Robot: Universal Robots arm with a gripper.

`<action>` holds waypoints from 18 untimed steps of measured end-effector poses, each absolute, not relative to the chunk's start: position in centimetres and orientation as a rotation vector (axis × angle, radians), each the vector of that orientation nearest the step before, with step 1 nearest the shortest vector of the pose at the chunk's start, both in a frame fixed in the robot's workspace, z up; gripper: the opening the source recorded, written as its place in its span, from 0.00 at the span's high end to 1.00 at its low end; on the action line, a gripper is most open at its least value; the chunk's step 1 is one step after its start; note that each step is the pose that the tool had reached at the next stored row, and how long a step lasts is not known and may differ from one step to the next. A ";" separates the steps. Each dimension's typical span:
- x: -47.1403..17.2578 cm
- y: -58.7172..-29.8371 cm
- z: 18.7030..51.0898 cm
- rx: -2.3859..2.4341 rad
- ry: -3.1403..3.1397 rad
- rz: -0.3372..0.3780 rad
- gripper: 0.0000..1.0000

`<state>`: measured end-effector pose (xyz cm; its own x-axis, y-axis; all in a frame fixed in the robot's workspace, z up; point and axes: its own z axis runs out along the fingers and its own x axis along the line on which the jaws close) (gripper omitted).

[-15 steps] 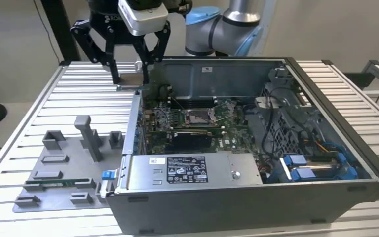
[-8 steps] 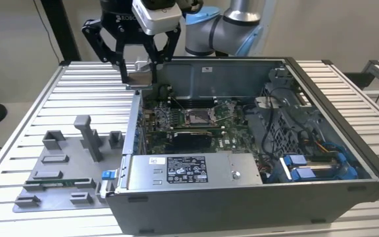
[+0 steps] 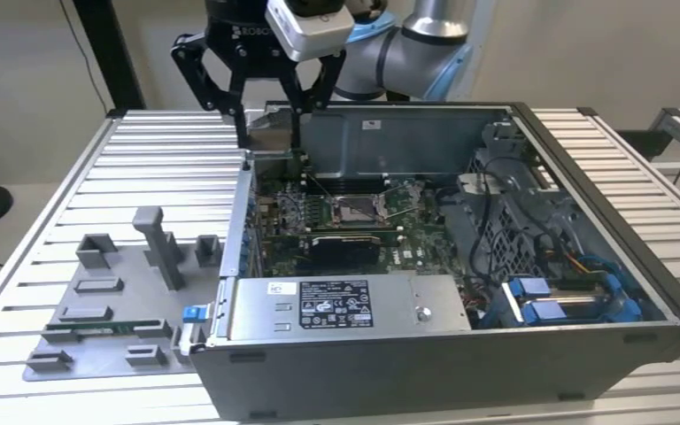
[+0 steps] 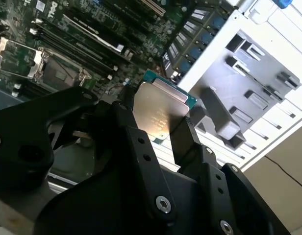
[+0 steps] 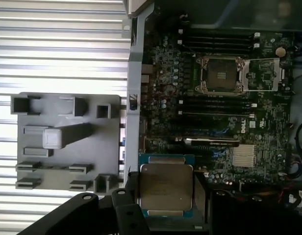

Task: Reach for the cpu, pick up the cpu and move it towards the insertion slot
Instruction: 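Pick up the cpu and move it towards the insertion slot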

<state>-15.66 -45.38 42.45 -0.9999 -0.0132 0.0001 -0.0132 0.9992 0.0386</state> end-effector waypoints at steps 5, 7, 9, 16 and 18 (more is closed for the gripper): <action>-14.2 -45.3 42.4 0.020 -3.141 -0.061 1.00; -13.5 -45.2 42.4 0.020 -3.141 -0.061 1.00; -12.8 -45.2 42.4 0.020 -3.141 -0.061 1.00; -11.1 -45.1 42.4 0.020 -3.141 -0.061 1.00; -10.6 -45.1 42.4 0.020 -3.141 -0.061 1.00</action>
